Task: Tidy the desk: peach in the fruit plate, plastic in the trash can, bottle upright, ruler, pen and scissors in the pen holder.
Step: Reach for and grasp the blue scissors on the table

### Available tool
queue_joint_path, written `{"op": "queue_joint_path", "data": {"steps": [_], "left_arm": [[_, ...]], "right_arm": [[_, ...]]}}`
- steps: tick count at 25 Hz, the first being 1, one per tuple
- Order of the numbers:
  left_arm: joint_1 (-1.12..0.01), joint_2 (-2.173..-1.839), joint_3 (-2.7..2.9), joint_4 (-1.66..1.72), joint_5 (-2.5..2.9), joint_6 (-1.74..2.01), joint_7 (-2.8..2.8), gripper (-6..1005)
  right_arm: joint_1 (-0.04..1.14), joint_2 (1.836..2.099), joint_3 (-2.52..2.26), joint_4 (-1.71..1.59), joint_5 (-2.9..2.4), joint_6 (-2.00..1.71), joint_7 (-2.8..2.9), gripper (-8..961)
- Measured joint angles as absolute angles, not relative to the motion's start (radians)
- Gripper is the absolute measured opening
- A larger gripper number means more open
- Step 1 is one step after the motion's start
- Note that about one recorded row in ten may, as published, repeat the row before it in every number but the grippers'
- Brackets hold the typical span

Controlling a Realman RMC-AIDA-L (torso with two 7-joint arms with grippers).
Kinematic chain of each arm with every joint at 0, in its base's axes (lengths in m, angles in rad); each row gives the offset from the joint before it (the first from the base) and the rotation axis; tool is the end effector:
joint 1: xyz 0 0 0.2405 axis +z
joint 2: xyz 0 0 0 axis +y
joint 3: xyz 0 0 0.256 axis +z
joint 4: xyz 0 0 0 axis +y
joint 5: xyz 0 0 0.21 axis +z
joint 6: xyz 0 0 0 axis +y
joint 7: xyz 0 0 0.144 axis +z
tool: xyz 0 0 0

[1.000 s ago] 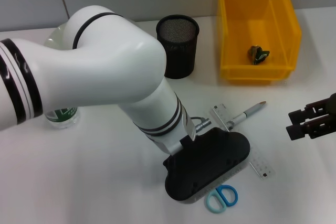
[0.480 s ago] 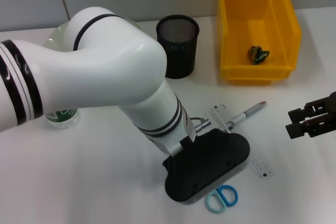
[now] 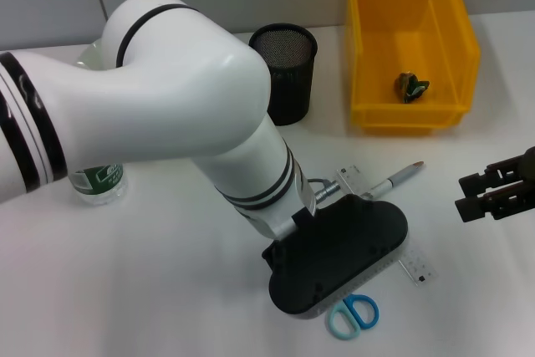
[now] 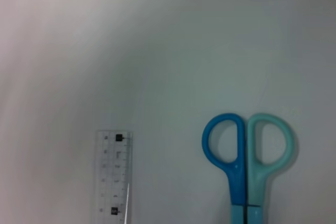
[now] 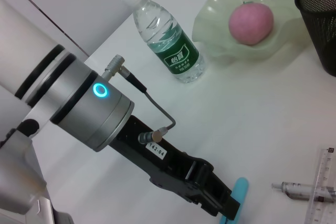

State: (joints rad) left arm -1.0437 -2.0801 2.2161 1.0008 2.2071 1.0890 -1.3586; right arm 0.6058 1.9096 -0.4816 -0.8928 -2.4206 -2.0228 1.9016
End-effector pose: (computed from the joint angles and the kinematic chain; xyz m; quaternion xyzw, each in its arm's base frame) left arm -0.0783 0.3169 -0.1607 0.7998 -0.5529 -0.2133 0.0953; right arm 0.2736 0.3119 0.1070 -0.9191 0.3822 0.0942 0.0136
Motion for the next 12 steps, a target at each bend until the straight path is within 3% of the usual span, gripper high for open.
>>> {"op": "queue_joint_path", "data": {"steps": [12], "left_arm": [[-1.044, -2.08, 2.226, 0.987, 2.2, 1.074, -1.355, 325]], "right_arm": [[0.608, 1.907, -0.482, -0.893, -2.421, -2.025, 1.901, 721]]}}
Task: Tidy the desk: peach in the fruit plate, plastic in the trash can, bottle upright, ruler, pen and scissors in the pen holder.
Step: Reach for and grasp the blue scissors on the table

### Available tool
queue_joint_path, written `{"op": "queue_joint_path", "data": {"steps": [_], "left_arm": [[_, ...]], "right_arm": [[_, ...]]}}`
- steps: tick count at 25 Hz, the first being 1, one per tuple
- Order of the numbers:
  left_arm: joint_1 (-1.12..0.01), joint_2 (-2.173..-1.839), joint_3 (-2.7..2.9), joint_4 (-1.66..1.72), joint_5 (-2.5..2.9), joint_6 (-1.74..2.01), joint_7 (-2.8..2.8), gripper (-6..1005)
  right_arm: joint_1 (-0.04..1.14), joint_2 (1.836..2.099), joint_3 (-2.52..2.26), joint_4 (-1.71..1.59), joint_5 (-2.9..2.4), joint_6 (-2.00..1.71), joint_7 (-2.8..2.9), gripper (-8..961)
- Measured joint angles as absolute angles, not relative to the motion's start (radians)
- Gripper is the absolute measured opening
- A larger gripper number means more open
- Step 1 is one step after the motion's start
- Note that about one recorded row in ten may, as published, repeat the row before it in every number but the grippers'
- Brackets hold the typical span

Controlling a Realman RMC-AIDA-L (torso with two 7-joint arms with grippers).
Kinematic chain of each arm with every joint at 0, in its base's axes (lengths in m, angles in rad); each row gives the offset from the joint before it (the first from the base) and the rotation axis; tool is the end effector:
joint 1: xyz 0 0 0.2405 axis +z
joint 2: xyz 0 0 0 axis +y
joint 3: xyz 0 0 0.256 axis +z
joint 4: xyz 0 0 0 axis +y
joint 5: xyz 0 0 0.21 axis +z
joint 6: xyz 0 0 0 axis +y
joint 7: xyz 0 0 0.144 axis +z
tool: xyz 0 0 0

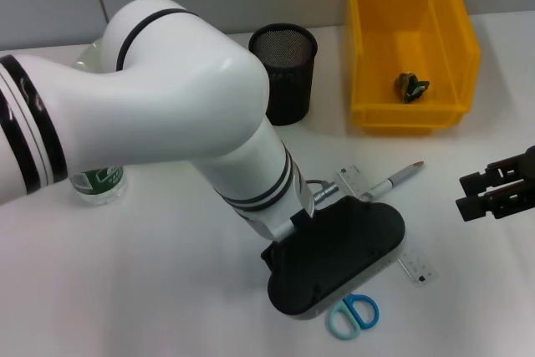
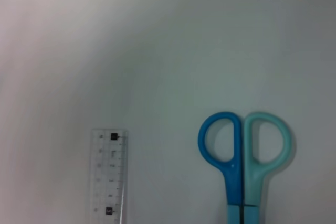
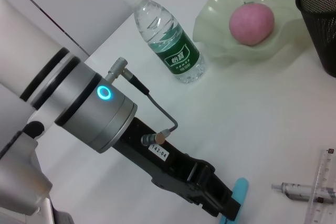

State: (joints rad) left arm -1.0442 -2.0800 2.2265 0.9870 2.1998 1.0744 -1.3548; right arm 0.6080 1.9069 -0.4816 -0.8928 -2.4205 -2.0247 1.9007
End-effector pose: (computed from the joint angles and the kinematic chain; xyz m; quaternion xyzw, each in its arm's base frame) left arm -0.0814 0.3176 -0.1622 0.8001 -0.5522 -0.2142 0.0950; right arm 0.2731 0.3125 0.1080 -0.9199 0.3806 0.0936 0.0138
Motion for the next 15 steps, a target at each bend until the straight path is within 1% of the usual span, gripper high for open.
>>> {"op": "queue_joint_path", "data": {"steps": [15], "left_arm": [[-1.033, -2.08, 2.214, 0.988, 2.187, 1.06, -1.357, 325]], "right_arm": [[0.614, 1.907, -0.483, -0.893, -2.421, -2.022, 1.897, 720]]}}
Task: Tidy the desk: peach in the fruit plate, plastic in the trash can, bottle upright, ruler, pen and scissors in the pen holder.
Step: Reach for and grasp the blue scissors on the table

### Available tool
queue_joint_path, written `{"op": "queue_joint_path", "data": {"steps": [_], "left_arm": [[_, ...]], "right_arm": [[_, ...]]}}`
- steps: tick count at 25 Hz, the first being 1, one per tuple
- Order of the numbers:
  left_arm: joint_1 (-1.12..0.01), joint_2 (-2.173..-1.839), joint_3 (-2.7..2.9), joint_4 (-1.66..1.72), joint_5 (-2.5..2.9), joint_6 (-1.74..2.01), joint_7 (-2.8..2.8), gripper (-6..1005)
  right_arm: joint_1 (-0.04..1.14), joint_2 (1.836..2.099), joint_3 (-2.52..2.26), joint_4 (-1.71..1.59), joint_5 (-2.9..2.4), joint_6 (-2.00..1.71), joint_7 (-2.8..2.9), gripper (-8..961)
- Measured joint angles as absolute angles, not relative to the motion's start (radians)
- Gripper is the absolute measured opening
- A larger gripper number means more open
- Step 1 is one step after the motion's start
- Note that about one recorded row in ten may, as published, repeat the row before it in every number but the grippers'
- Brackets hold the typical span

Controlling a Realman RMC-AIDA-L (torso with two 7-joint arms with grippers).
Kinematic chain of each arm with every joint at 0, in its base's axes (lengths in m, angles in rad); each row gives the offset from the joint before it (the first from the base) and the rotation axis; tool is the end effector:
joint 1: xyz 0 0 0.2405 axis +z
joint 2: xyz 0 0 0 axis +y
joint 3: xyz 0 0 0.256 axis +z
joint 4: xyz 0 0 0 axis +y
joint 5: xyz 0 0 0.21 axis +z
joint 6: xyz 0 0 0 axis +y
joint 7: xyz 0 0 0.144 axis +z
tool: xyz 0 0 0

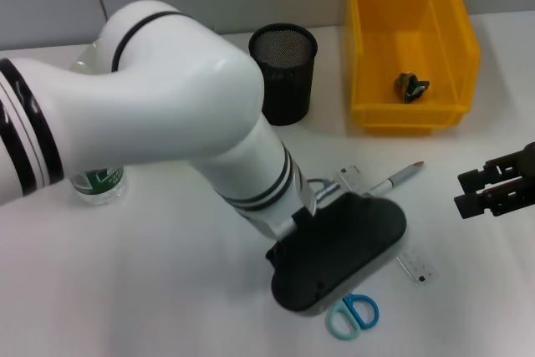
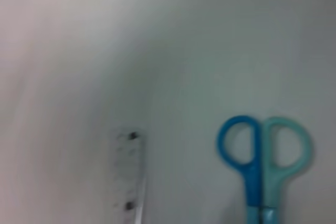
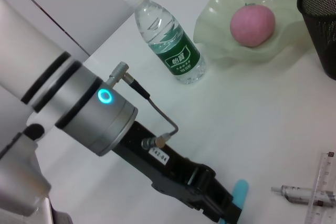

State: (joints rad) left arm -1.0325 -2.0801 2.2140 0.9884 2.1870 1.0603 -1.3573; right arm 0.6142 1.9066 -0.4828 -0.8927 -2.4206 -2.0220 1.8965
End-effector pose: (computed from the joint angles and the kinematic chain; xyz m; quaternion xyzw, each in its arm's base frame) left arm -0.0805 0.3180 -0.1624 0.8100 -0.5432 -0.2034 0.0867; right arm 0.2714 0.3145 0.1080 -0.9219 0.3758 0.0929 0.0148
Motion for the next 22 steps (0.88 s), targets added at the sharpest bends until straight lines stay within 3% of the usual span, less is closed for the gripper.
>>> {"op": "queue_joint_path", "data": {"steps": [10, 12, 22], "left_arm": [[-0.963, -2.08, 1.959, 1.042, 2.176, 1.122, -1.419, 326], [-0.874, -2.079, 1.812, 1.117, 2.162, 1.173, -1.488, 326], [-0.657, -2.071, 1.455, 1.165, 1.963, 1.376, -1.655, 326]], "right_arm": [[0.611, 1.901, -0.483, -0.888, -2.425, -2.025, 1.878, 719], [0.609, 1.9, -0.483, -0.884, -2.425, -2.025, 1.875, 719], [0.603, 1.9, -0.486, -0.884, -2.428, -2.076, 1.864, 721]]}}
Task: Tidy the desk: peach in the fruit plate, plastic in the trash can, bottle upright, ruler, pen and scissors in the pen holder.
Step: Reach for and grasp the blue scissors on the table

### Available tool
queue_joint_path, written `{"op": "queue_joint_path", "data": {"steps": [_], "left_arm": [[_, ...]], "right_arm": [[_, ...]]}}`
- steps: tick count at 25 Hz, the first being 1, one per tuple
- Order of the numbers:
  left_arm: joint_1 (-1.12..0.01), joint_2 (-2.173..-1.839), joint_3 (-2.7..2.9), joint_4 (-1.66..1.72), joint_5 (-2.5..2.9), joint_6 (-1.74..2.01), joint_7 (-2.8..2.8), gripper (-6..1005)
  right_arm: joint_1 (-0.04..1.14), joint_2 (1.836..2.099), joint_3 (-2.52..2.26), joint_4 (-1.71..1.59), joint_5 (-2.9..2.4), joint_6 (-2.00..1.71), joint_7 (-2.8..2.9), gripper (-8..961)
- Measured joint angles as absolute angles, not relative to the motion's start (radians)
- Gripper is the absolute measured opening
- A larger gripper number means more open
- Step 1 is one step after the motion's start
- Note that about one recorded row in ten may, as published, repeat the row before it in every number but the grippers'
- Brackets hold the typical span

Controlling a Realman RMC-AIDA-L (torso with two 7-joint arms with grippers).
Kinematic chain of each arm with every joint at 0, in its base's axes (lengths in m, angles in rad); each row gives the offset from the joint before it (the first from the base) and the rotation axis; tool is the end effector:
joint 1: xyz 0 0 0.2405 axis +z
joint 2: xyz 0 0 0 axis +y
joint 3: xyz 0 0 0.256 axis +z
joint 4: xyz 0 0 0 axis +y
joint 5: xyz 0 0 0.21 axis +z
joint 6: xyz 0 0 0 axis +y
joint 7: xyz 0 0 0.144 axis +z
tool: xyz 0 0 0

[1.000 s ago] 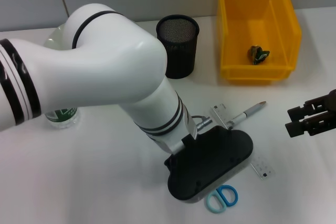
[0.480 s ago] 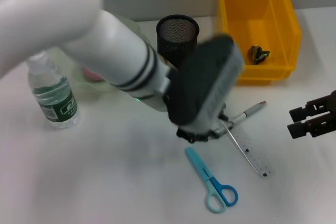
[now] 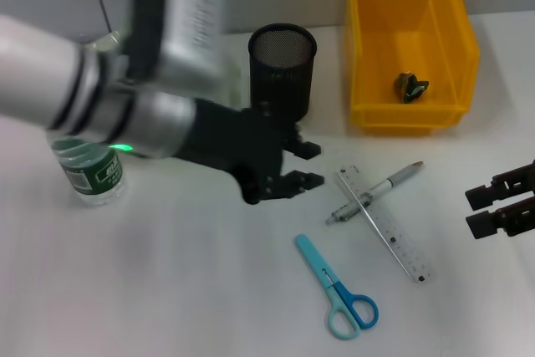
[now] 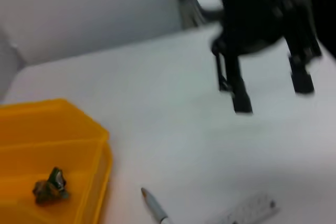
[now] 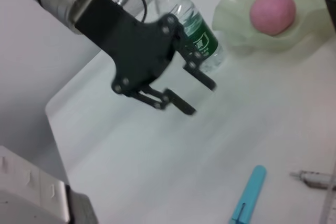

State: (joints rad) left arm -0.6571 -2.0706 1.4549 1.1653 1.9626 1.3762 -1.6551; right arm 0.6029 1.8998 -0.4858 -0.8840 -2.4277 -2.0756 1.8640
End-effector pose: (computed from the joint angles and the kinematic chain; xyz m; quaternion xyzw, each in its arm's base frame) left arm -0.1081 0.3499 -0.0447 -0.9946 0.0728 -0.0627 0.0394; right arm 0.2733 0.3040 0.1090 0.9258 -0.3668 -0.0902 0.0116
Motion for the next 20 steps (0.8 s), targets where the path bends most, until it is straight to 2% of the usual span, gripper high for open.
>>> {"op": "queue_joint_path", "data": {"steps": [1, 2, 5, 7, 8, 9, 10, 17, 19, 20], "left_arm": [[-0.657, -2.071, 1.455, 1.165, 1.963, 1.376, -1.655, 326], [-0.603, -2.069, 1.402, 1.17, 1.907, 1.405, -1.648, 326], [-0.516, -2.067, 1.342, 1.173, 1.842, 1.423, -1.618, 326], [-0.49, -2.066, 1.326, 1.174, 1.828, 1.423, -1.603, 326], [-0.428, -2.066, 1.295, 1.174, 1.801, 1.425, -1.569, 326], [-0.412, -2.066, 1.288, 1.174, 1.794, 1.426, -1.558, 326], [-0.389, -2.066, 1.279, 1.174, 1.785, 1.427, -1.544, 326], [-0.266, -2.065, 1.222, 1.177, 1.763, 1.445, -1.44, 326], [-0.235, -2.065, 1.193, 1.164, 1.748, 1.464, -1.404, 326], [-0.222, -2.065, 1.163, 1.144, 1.733, 1.488, -1.38, 326]], "right_arm": [[0.603, 1.9, -0.486, -0.884, -2.428, -2.076, 1.864, 721], [0.609, 1.904, -0.495, -0.884, -2.428, -2.078, 1.884, 720], [0.644, 1.929, -0.595, -0.893, -2.428, -2.065, 1.997, 720], [0.657, 1.937, -0.627, -0.9, -2.428, -2.06, 2.033, 720], [0.672, 1.945, -0.668, -0.908, -2.428, -2.055, 2.068, 719], [0.686, 1.951, -0.704, -0.916, -2.429, -2.051, 2.1, 719], [0.728, 1.962, -0.797, -0.93, -2.43, -2.035, 2.179, 719], [0.861, 1.988, -1.023, -0.908, -2.468, -1.942, 2.38, 721], [0.917, 2.007, -1.055, -0.874, -2.512, -1.908, 2.422, 720], [0.966, 2.028, -1.064, -0.842, -2.553, -1.885, 2.442, 720]]}}
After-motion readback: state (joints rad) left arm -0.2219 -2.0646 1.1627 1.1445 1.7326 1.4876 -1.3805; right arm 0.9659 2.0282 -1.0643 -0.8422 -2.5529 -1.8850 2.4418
